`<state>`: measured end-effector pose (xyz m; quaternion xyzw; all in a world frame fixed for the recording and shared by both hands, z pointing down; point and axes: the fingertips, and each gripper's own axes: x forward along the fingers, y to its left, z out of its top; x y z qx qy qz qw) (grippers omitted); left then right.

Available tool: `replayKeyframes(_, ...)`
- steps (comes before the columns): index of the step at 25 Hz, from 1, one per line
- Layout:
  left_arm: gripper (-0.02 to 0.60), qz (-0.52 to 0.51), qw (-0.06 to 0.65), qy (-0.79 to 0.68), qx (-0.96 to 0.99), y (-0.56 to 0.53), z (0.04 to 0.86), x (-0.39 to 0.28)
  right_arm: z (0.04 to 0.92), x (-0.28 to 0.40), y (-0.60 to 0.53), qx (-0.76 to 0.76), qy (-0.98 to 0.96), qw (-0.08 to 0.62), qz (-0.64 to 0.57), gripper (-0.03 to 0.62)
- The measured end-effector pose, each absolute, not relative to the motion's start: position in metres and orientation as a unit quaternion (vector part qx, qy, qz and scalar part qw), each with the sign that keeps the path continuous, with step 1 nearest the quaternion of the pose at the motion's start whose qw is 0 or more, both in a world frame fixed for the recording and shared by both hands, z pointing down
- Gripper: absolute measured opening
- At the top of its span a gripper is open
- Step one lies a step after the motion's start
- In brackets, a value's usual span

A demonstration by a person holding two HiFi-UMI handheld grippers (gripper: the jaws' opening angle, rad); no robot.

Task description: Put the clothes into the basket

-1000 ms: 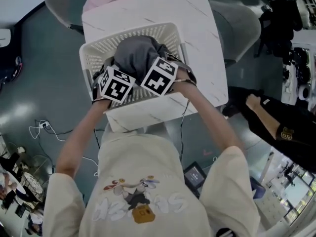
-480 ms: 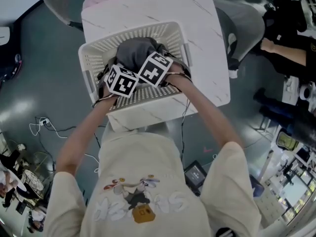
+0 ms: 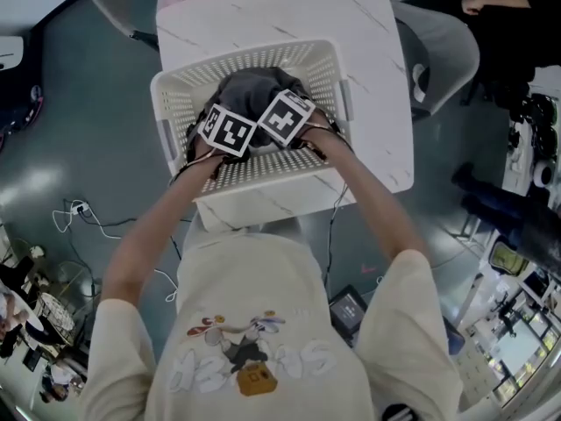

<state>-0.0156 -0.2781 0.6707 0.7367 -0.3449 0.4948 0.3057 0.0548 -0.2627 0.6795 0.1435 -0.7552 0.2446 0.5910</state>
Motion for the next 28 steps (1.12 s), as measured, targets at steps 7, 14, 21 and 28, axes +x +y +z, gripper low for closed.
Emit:
replayKeyframes(7,0.276,0.499,0.307,-0.336,0.737,-0.281,0.670,-0.019,0.676,0.056,-0.266,0.136,-0.755,0.598,0.232,0.275)
replayKeyframes(14,0.355,0.501,0.315,-0.323,0.739,-0.279,0.648,-0.021,0.653,0.057,-0.270,0.127,-0.754,0.613,0.199,0.324)
replayKeyframes(21,0.542,0.493,0.338,-0.295,0.746,-0.272,0.627,-0.017,0.622,0.068,-0.269,0.107,-0.737,0.643,0.177,0.388)
replayKeyframes(28,0.591,0.529,0.295,-0.247,0.756,-0.253,0.606,-0.016,0.603,0.060,-0.253,0.064,-0.755,0.632,0.162,0.459)
